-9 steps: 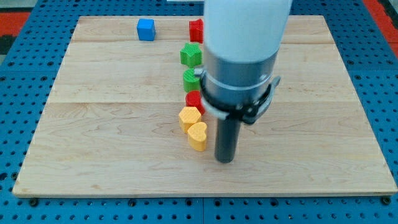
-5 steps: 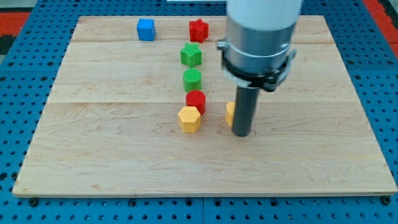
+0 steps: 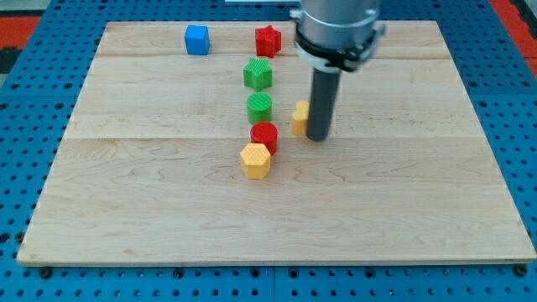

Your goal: Push the yellow heart to the bottom of the green star

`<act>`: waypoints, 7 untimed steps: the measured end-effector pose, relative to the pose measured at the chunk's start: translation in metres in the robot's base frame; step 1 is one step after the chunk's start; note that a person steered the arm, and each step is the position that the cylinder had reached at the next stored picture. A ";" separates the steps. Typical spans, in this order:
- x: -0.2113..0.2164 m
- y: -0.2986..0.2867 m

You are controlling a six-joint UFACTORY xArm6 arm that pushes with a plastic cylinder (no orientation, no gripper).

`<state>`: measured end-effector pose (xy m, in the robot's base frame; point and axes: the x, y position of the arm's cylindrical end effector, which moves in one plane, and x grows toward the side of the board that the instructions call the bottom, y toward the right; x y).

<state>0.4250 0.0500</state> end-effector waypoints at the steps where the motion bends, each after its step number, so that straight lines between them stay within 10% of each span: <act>1: -0.026 -0.010; 7: -0.091 -0.010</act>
